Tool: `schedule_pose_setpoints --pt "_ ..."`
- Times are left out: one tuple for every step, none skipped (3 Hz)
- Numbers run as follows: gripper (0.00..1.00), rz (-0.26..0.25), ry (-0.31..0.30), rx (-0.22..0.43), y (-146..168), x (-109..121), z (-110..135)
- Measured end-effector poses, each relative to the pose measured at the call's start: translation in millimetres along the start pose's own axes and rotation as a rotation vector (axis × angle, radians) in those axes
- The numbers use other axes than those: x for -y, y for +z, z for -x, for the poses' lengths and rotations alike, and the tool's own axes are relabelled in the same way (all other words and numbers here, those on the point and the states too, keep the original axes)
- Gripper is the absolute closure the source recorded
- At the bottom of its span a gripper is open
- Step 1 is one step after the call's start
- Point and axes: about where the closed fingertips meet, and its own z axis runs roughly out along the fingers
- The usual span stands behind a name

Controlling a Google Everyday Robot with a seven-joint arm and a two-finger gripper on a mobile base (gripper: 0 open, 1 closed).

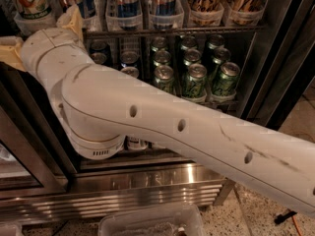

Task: Pick 7up can from top shelf of fridge

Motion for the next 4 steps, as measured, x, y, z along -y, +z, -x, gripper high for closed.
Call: schedule_pose_setpoints --pt "0.09 0.000 0.000 0.000 0.0 0.0 0.0" --pt "0.23 0.000 0.000 0.000 0.0 0.0 0.0" --pt "0.24 0.000 0.000 0.000 0.0 0.0 0.0" --pt "0.29 0.030 0.003 -0.005 17.8 4.5 -4.9"
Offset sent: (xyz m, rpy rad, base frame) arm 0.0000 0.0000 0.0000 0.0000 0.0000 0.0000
